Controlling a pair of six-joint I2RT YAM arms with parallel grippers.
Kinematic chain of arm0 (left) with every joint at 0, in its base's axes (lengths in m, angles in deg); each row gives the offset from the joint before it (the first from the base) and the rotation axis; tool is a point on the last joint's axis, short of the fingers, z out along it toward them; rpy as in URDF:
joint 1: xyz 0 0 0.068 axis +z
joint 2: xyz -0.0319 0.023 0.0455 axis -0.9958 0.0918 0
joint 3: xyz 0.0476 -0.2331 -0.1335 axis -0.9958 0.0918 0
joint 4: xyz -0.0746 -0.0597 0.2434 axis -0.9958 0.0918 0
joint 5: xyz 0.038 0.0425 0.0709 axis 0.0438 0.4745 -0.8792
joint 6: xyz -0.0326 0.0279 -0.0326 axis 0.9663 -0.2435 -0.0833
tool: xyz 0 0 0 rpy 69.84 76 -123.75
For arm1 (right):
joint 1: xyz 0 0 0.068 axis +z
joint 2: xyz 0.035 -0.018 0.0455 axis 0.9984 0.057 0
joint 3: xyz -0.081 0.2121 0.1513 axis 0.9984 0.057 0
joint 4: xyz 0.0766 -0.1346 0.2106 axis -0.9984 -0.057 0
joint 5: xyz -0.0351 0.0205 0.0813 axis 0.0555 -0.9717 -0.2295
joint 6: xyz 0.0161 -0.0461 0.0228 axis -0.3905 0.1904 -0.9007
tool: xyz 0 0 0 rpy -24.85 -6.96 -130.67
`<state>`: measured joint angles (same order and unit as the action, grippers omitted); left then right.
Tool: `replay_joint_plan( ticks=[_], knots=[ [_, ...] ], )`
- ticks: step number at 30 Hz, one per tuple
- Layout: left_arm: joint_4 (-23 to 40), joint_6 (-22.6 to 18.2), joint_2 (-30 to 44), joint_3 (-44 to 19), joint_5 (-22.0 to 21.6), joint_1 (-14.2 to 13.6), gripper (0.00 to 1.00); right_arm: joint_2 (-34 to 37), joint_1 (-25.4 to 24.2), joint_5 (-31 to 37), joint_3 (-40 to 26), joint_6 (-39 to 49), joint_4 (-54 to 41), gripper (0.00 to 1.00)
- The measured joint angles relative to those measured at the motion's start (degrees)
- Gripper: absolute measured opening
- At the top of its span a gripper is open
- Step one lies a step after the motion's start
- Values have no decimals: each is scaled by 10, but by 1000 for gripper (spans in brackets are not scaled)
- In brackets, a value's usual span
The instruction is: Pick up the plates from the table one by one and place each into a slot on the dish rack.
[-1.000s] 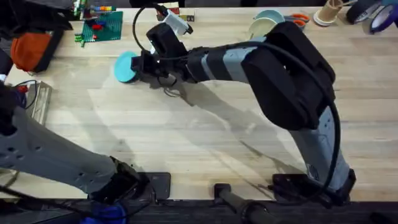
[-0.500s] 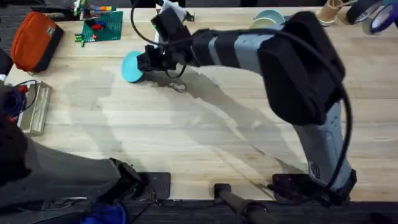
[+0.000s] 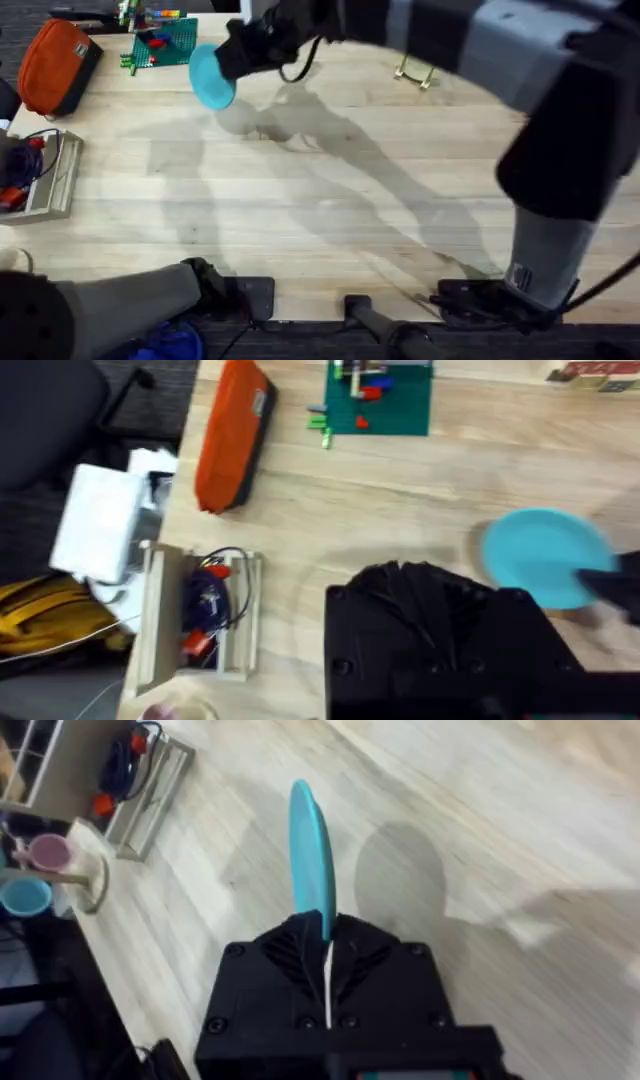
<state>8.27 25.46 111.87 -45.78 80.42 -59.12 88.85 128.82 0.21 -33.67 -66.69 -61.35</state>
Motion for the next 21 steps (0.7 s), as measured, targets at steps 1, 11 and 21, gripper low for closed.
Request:
replay_joint_plan(
  ticks=[1, 11, 21],
  knots=[
    [2, 1, -2, 0, -8, -3, 40, -9, -5, 2, 0, 8, -12, 32],
    [11, 4, -19, 0, -35, -9, 129, -103, -56, 74, -1, 81, -132, 32],
    [11, 10, -40, 0, 27, -9, 988, -182, -102, 109, -1, 118, -176, 31]
  ],
)
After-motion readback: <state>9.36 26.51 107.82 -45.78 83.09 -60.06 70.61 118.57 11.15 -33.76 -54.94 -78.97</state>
